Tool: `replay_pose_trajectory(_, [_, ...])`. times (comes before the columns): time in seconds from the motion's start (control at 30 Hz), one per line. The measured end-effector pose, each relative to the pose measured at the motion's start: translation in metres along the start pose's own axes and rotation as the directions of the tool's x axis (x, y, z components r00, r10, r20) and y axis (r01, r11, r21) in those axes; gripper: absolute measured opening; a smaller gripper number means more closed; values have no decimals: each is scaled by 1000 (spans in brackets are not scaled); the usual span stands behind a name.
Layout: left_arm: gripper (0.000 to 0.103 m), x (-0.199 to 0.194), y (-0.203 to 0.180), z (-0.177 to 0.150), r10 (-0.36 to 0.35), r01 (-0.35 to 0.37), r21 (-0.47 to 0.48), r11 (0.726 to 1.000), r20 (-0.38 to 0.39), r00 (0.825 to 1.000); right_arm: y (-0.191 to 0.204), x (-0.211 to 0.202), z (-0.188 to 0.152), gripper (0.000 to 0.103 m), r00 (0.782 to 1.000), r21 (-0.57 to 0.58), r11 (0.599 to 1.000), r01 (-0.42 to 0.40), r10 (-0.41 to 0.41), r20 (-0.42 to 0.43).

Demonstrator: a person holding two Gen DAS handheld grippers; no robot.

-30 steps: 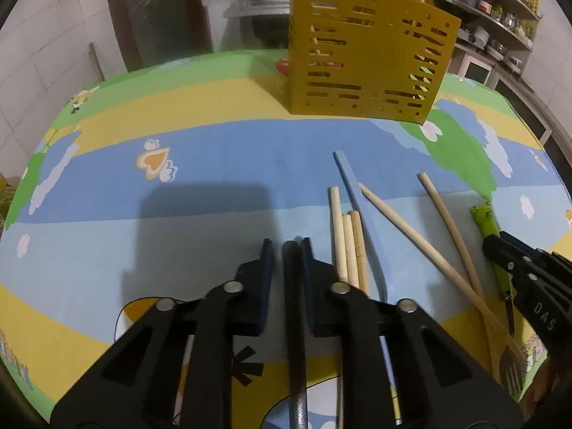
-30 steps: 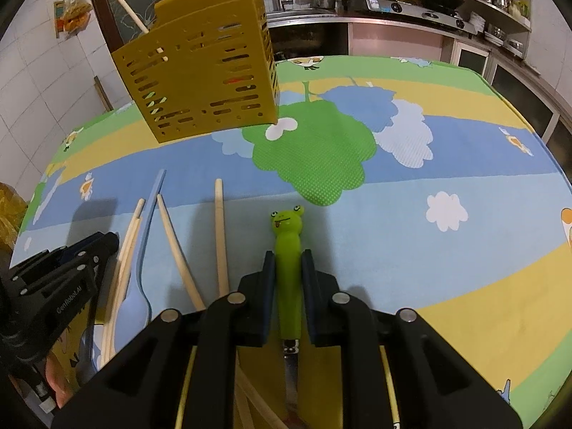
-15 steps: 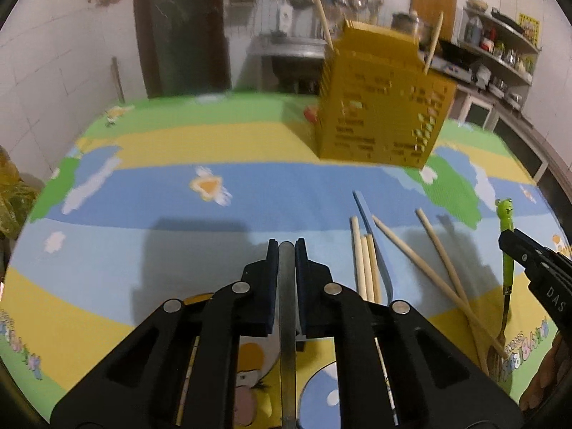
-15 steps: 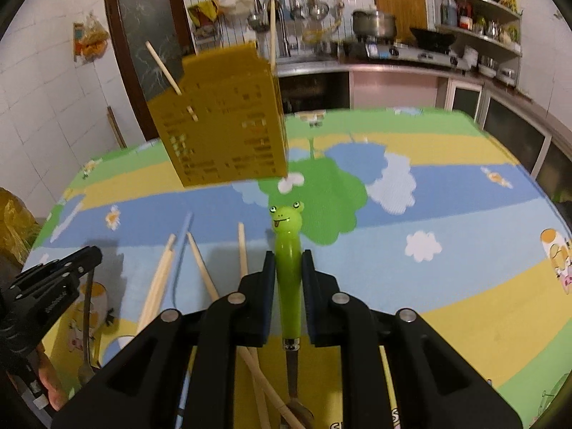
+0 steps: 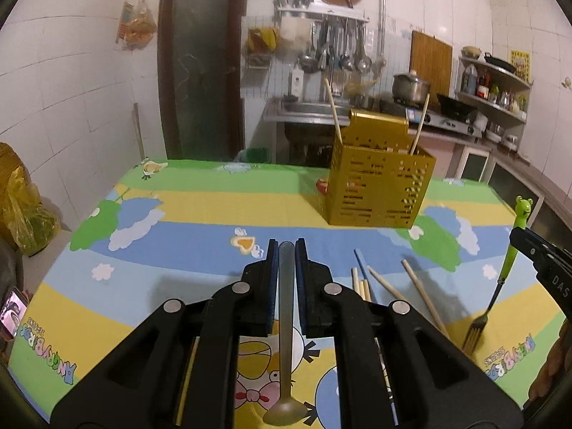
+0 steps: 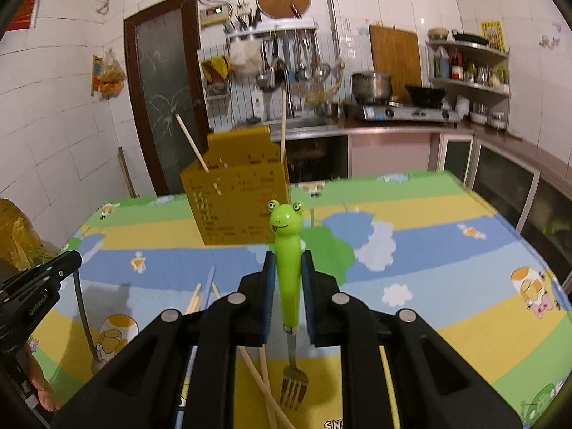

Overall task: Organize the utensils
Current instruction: 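Lift the fork and spoon with both tools and carry them over the yellow holder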

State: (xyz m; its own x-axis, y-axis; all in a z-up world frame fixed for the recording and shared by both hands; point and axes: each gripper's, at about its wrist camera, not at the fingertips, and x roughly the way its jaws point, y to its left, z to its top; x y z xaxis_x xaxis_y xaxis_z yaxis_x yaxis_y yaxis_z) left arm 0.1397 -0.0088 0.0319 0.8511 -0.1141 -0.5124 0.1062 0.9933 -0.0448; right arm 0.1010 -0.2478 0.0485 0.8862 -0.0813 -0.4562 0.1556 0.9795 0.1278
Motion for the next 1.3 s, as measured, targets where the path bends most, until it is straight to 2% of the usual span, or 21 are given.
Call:
replay_pose_trajectory(0.2, [8,-8,8,3,-24,25,-30,999,28,999,3,-11,4,15,999,-27,1000,7,-6,37])
replay_pose_trajectory(0.4, [8,-9,14,7,-46,49,-53,997,46,998,3,-10,3,15,999,-27,1000,7,-6,38])
replay_pose_trajectory(0.8, [8,-13,9,14,-47,49,-21,999,85,995,4,-5,11,15,998,-49,999,-4,7,56])
replay_pose_trajectory(0.93, [6,-15,5,25,-65,66,-5,998,100,993,4,-2,22,15,997,-56,998,-6,10,75])
replay_pose_trajectory(1.0, [2,-16,2,33,-78,78,4,997,109,991,3,-1,28,15,997,-56,998,-10,15,81])
replay_pose_trajectory(1.3, [2,-15,-11,76,-108,103,40,994,183,977,10,1,64,15,989,-80,996,-38,49,139])
